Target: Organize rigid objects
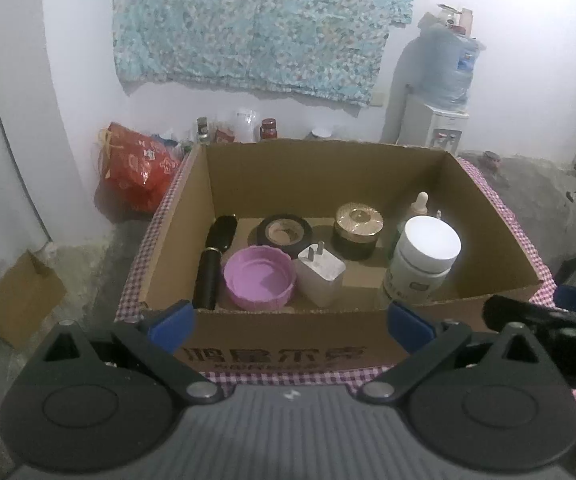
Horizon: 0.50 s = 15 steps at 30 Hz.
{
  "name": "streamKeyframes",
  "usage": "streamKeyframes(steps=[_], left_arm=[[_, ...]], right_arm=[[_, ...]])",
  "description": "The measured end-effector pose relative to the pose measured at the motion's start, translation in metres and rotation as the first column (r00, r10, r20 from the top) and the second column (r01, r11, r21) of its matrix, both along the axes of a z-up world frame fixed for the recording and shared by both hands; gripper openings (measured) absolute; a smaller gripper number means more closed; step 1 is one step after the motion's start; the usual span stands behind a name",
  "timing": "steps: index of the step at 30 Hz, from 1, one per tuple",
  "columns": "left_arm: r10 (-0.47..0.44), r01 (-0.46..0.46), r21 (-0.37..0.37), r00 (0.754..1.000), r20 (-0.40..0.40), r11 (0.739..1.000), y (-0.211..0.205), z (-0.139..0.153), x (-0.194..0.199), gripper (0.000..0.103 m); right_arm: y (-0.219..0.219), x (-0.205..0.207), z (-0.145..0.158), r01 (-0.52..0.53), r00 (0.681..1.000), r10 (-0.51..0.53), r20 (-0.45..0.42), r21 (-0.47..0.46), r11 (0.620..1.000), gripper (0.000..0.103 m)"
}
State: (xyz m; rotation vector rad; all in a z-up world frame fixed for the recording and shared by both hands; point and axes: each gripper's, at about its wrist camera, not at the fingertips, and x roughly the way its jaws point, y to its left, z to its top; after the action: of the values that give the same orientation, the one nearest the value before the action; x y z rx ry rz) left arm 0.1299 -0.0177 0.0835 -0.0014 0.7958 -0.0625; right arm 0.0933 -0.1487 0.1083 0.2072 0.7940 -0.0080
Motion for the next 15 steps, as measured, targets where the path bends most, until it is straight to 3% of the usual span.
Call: streamKeyframes(steps=[5,15], left_arm=[[0.015,-0.015,0.011,1.000,0.013,1.000,0.000,0.002,0.000,0.103],[0.019,-0.019,0.013,1.000,0.017,1.000,0.007,0.003,0.001,0.103]], right_arm=[[0.004,0.014,-0.005,-0.005,1.000,0.004,-0.024,-0.049,0.999,0.102],[0.004,0.021,-0.005,-0.003,1.000,0.001,-0.030,-0.061,0.998,0.102]])
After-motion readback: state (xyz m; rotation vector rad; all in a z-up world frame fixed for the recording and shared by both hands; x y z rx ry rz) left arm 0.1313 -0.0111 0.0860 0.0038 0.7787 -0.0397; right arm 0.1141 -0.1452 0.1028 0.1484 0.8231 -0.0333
